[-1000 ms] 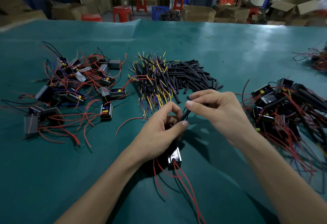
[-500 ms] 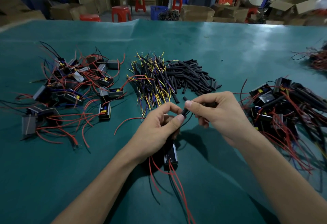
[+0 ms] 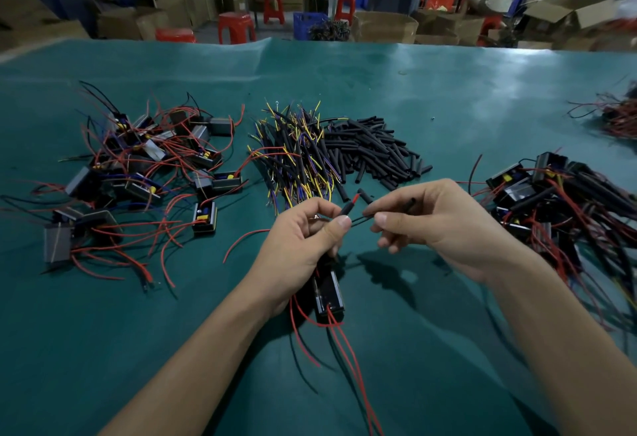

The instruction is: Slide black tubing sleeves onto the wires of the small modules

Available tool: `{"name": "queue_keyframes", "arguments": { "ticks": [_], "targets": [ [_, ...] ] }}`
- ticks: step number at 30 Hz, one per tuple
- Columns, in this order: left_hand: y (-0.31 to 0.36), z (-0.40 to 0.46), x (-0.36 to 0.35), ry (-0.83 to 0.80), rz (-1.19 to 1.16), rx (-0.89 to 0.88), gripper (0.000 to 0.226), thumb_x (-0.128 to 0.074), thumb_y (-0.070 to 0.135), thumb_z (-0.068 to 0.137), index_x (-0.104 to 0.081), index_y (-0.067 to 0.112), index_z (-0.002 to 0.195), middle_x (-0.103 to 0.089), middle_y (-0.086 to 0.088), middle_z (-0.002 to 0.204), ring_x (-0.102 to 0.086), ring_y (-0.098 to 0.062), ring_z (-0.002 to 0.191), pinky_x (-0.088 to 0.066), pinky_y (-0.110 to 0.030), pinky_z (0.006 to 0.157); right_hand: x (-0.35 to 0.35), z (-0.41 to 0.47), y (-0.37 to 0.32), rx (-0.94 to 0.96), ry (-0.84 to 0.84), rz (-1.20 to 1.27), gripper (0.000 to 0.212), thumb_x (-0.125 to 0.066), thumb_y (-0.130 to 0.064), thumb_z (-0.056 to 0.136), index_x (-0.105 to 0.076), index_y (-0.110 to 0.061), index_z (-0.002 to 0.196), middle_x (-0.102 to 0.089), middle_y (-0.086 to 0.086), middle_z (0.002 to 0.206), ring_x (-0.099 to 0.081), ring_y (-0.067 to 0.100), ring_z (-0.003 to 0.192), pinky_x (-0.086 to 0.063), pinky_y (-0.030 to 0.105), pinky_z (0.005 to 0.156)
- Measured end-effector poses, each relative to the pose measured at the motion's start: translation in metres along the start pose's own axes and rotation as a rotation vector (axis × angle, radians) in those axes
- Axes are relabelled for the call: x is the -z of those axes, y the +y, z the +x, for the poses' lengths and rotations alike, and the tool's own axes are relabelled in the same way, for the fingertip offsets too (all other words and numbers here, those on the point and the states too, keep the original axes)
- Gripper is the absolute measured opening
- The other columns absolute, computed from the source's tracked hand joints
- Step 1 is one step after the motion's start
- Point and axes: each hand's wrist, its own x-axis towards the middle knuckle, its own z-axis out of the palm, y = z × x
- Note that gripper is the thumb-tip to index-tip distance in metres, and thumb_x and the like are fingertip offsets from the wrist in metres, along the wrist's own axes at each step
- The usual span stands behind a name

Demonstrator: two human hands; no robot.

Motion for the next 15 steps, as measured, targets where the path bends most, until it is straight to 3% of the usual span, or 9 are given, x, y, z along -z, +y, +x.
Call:
{"name": "queue_keyframes", "arguments": {
  "ticks": [2, 5, 10, 15],
  "targets": [
    [0.0, 0.0, -0.001, 0.012, 0.005, 0.007, 0.009, -0.062, 0.011, 0.097, -0.057, 0.012, 0.09, -0.053, 0.008, 0.055, -0.043, -0.005, 0.051, -0.038, -0.013, 0.055, 0.001, 0.001, 0.0, 0.034, 0.038, -0.091, 0.007, -0.076, -0.002, 0.085, -0.078, -0.002, 0.092, -0.074, 0.019, 0.078, -0.071, 0.024, 0.063, -0.056, 0.026, 0.056],
    [0.001, 0.0, -0.001, 0.029, 0.016, 0.019, 0.009, -0.063, 0.013, 0.097, -0.059, 0.011, 0.089, -0.053, 0.008, 0.055, -0.044, -0.004, 0.051, -0.038, -0.012, 0.055, 0.002, 0.002, 0.001, 0.087, 0.089, -0.215, 0.002, -0.076, -0.004, 0.087, -0.078, -0.005, 0.086, -0.073, 0.011, 0.071, -0.071, 0.024, 0.06, -0.054, 0.027, 0.054],
    [0.001, 0.0, -0.003, 0.045, 0.021, 0.024, 0.011, -0.065, 0.011, 0.096, -0.062, 0.01, 0.086, -0.052, 0.006, 0.054, -0.042, -0.005, 0.05, -0.037, -0.012, 0.053, 0.008, 0.001, 0.001, 0.105, 0.054, -0.36, 0.011, -0.075, -0.011, 0.09, -0.077, -0.013, 0.08, -0.072, 0.007, 0.068, -0.07, 0.024, 0.059, -0.057, 0.032, 0.057],
    [0.0, -0.001, -0.003, 0.028, 0.03, 0.031, 0.009, -0.066, 0.01, 0.095, -0.064, 0.008, 0.087, -0.052, 0.006, 0.053, -0.042, -0.005, 0.05, -0.037, -0.012, 0.054, 0.012, 0.0, -0.003, 0.057, -0.02, -0.354, 0.017, -0.068, -0.013, 0.096, -0.075, -0.014, 0.08, -0.068, 0.005, 0.066, -0.066, 0.022, 0.058, -0.055, 0.035, 0.06]
  ]
}}
